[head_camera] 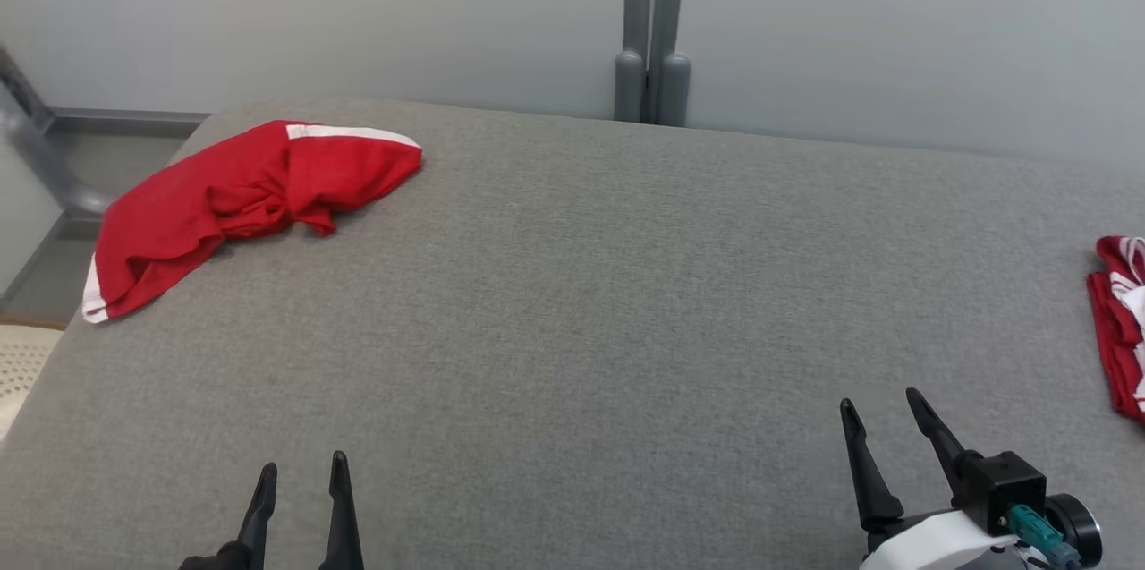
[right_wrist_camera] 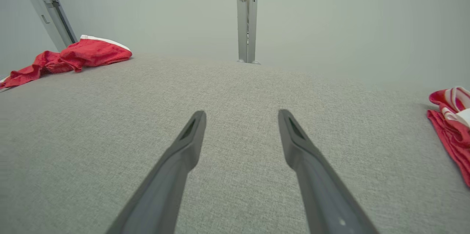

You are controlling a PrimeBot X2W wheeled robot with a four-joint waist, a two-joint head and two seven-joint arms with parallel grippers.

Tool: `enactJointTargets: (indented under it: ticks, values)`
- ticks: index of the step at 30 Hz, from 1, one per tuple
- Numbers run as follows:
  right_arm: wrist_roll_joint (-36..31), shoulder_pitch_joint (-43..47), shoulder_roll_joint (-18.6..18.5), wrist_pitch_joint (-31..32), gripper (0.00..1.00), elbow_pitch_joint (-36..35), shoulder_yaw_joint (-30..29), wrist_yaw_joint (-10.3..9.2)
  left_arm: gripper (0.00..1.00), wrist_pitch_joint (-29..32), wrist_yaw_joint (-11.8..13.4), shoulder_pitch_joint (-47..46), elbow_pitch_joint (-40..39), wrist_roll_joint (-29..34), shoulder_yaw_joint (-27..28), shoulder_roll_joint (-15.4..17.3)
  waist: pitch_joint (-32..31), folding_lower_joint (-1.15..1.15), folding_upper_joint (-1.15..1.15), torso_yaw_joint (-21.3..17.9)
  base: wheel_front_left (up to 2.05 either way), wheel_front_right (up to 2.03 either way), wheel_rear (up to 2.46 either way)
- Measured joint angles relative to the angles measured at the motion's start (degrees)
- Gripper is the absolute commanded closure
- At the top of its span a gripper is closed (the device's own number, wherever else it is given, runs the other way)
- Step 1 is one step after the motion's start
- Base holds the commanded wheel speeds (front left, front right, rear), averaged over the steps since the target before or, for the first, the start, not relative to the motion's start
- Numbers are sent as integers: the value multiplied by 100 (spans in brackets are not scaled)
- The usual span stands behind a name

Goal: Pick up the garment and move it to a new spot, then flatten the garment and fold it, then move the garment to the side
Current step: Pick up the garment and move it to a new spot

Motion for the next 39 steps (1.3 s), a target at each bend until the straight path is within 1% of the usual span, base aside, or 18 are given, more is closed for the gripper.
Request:
enactJointTargets:
  ticks: [4, 7, 11, 13, 17, 19, 20, 22, 24, 26, 28, 30, 31, 34, 37, 39]
  values:
    - [2, -31, 10, 0, 0, 5, 20, 0, 0, 0, 11, 53, -55, -13, 41, 1, 12, 0, 0, 285, 0, 0, 0]
    - [27, -32, -3, 0, 0, -9, 27, 0, 0, 0, 14, 27, -137, -19, 31, 2, 83, 0, 0, 381, 0, 0, 0]
    - [36, -181, -116, 0, 0, -67, -18, 0, 0, -1, -40, -421, -189, -87, -65, 2, 282, 0, 0, 429, 0, 0, 0]
    - [36, -348, -210, 0, 0, -111, -41, 0, 0, 0, -77, -740, -87, -247, -109, 0, 423, 0, 0, 440, 0, 0, 0]
    - [44, -798, -433, 0, 0, -220, -94, 0, 0, 0, -197, -1689, 449, -260, -147, 1, 811, 0, 0, 438, 0, 0, 0]
    - [64, -983, -519, 0, 0, -267, -163, 0, 0, 0, -222, -2213, 864, -281, -131, 3, 1034, 0, 0, 417, 0, 0, 0]
    - [88, -1088, -567, 0, 0, -294, -198, 0, 0, 34, -244, -2507, 1101, -411, -98, 1, 1169, 0, 0, 399, 0, 0, 0]
    - [103, -1261, -646, 0, 0, -331, -254, 0, 0, 203, -256, -3080, 1470, -525, -15, 20, 1420, 0, 0, 354, 0, 0, 0]
    - [137, -1438, -705, 0, 0, -330, -258, 0, 0, 571, -264, -3699, 1928, -538, -12, 175, 1720, 0, 0, 278, 0, 0, 0]
    - [147, -1549, -767, 0, 0, -289, -231, 0, 0, 756, -166, -4141, 2284, -511, 51, 323, 1998, 1, 0, 179, 0, 0, 0]
    - [165, -1663, -825, 0, 0, -283, -242, 0, 0, 983, -125, -4580, 2688, -508, 119, 480, 2284, 1, 0, 50, 0, 0, 0]
    - [187, -1721, -889, 0, 0, -293, -245, 0, 0, 1067, -25, -4951, 2995, -552, 225, 576, 2506, 1, 0, -77, 0, 0, 0]
    - [188, -1730, -927, 0, 0, -302, -240, 0, 0, 1114, 26, -5158, 3172, -526, 237, 681, 2617, 1, 0, -154, 0, 0, 0]
    - [235, -1733, -1039, 0, 0, -357, -210, 0, 0, 1296, 211, -5661, 3646, -359, 225, 990, 2872, 1, 0, -374, 0, 0, 0]
    - [288, -1733, -1152, 0, 0, -454, -166, 0, 0, 1392, 422, -6126, 3990, -396, 354, 1134, 3104, 1, 0, -563, 0, 0, 0]
    - [308, -1728, -1233, 0, 0, -528, -176, 0, 0, 1351, 583, -6442, 4155, -365, 407, 1263, 3254, 1, 0, -658, 0, 0, 0]
